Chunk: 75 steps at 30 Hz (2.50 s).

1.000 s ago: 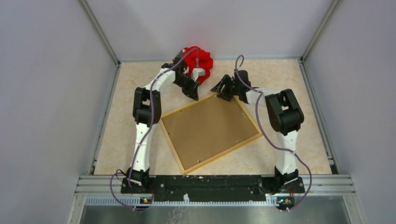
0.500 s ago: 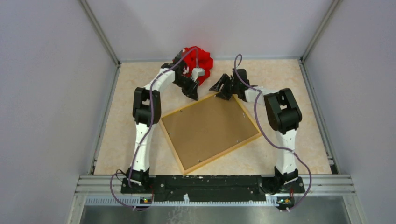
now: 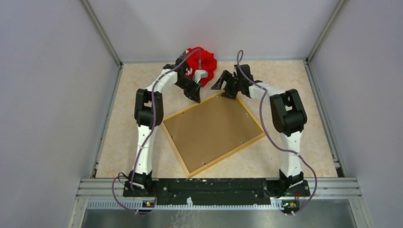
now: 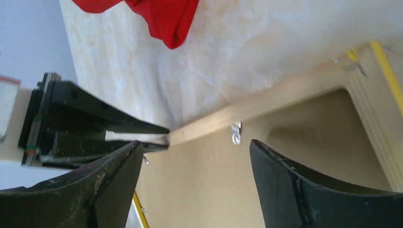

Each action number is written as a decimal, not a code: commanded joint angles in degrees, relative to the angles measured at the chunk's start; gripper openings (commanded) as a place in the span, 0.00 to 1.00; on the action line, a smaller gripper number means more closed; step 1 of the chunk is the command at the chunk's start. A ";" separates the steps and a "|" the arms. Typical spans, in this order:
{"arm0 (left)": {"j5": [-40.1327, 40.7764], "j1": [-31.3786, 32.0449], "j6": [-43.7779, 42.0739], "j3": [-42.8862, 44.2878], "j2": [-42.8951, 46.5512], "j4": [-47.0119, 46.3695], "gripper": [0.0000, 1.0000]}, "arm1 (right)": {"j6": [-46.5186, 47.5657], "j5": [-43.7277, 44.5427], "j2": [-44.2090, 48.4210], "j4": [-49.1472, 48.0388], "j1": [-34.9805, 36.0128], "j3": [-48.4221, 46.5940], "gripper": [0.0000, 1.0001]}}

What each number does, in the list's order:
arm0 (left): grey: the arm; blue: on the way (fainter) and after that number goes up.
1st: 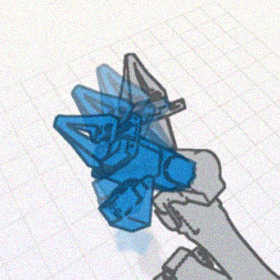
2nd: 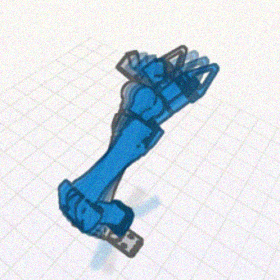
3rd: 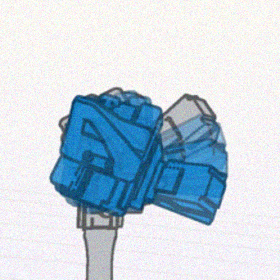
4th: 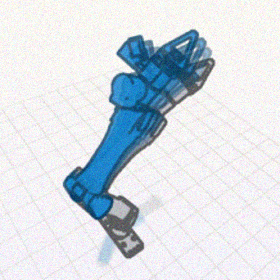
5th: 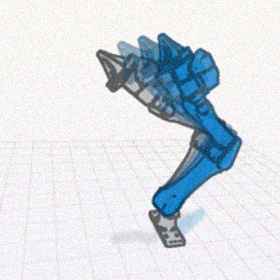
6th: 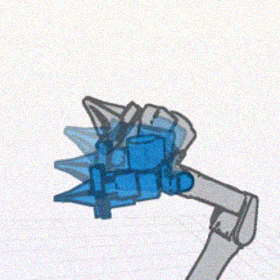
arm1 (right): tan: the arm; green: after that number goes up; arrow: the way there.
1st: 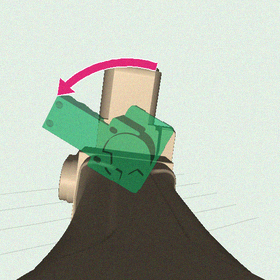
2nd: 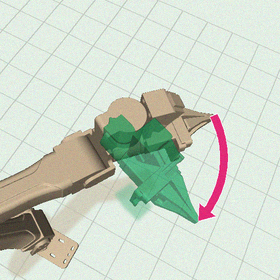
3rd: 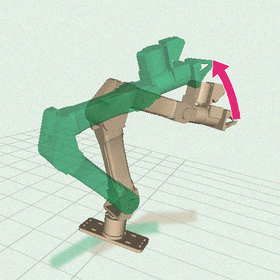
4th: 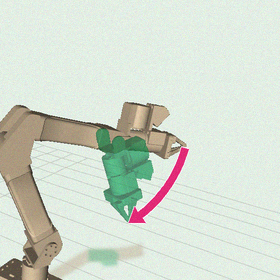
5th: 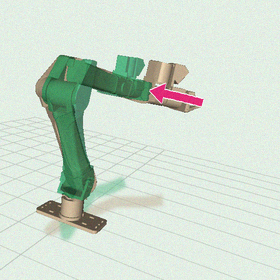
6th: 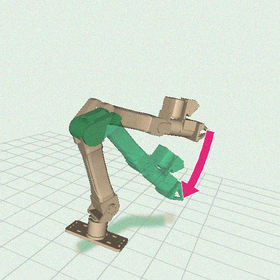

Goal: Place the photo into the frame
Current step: Install the photo frame at the center of the board, then adjust the photo frame at the center of the board.

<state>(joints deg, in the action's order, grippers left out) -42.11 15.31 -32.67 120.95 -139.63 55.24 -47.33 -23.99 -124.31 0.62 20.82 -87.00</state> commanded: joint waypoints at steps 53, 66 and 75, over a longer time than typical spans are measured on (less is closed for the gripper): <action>15.58 6.24 -19.86 -46.42 29.24 8.11 0.33 | 0.42 -4.43 17.73 2.50 -7.86 26.57 0.95; 9.31 15.60 -15.76 -39.28 22.63 9.00 0.36 | 0.75 -6.58 2.41 10.84 0.91 2.34 0.95; 3.34 16.60 -13.87 -35.55 20.14 9.53 0.45 | 0.58 -7.87 -6.01 13.68 6.28 -10.50 0.95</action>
<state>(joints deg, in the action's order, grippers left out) -29.28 30.52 -45.91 80.34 -117.86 76.29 -43.90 -21.32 -127.50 7.35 20.91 -93.21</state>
